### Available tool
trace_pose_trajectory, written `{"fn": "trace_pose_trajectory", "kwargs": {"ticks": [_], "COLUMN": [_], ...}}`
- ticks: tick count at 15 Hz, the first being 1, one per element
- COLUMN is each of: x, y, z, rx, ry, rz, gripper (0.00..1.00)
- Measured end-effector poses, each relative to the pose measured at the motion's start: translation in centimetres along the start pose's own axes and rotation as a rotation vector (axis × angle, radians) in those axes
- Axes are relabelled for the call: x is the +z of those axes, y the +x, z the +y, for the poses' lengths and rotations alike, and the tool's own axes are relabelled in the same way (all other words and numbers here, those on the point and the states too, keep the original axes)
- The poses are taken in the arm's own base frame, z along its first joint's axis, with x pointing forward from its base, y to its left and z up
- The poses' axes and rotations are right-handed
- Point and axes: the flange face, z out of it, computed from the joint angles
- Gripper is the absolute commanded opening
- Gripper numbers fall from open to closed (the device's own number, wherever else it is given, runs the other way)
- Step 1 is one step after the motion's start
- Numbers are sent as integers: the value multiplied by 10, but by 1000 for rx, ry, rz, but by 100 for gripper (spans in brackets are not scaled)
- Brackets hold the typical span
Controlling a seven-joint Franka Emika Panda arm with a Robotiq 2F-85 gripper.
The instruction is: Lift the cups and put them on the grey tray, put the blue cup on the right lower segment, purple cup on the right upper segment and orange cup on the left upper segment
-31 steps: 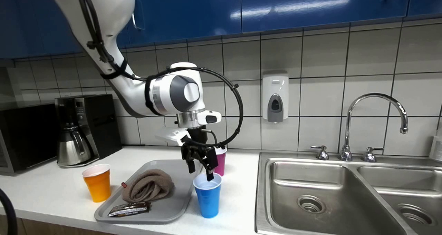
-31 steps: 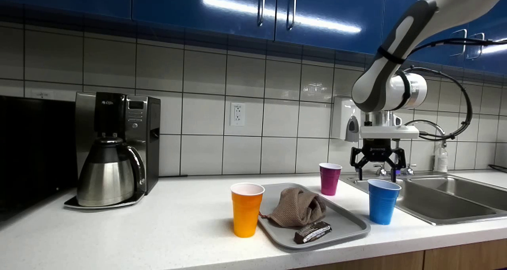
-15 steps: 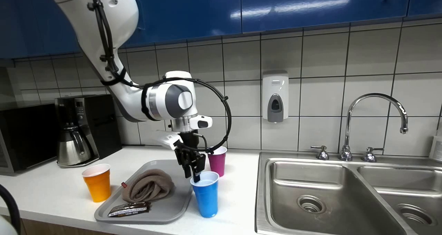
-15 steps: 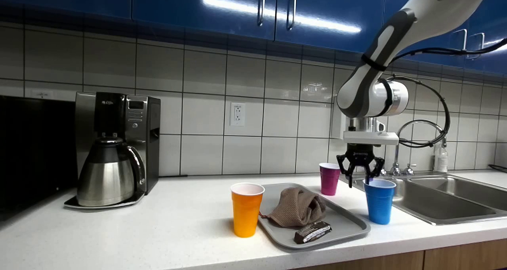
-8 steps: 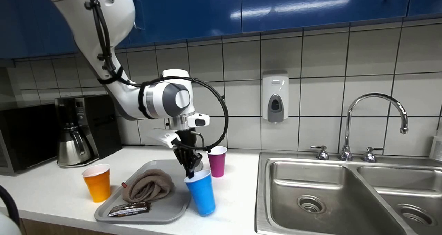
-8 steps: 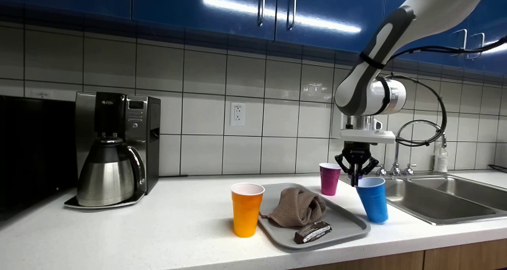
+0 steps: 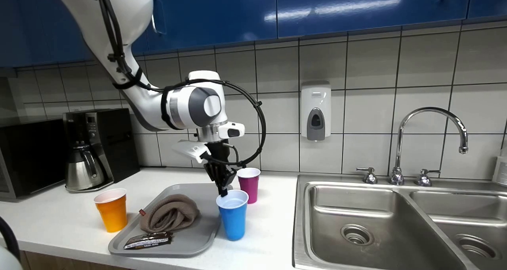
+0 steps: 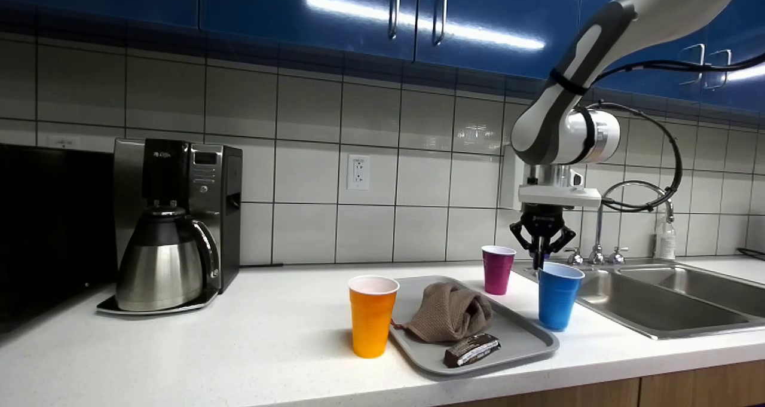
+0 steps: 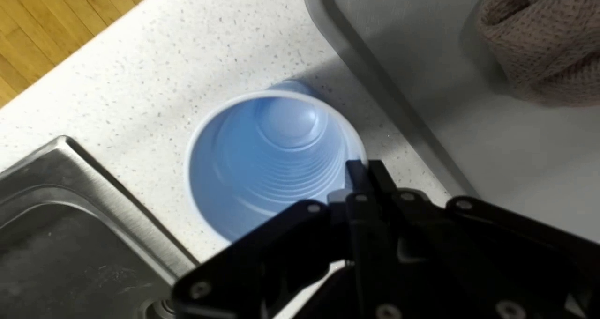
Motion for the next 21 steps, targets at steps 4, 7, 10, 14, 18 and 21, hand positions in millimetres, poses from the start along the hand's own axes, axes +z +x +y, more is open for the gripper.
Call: {"fn": "trace_pose_trajectory", "kwargs": {"ticks": [4,7,10,14,18,21], "x": [-15,-30,-43,-50,-46,-35], "y": [2,-3,-15,-33,-46,-52], "z": [-1,-10,-26,-54,-75,-81], "rx": [-7,-42,-85,-147,-181,-190], "ry": [7,2,-2,-2,6,-3], "rz": [18,9,-4,-17,-33,-53], "gripper": [1,1,1,1,1,1]}}
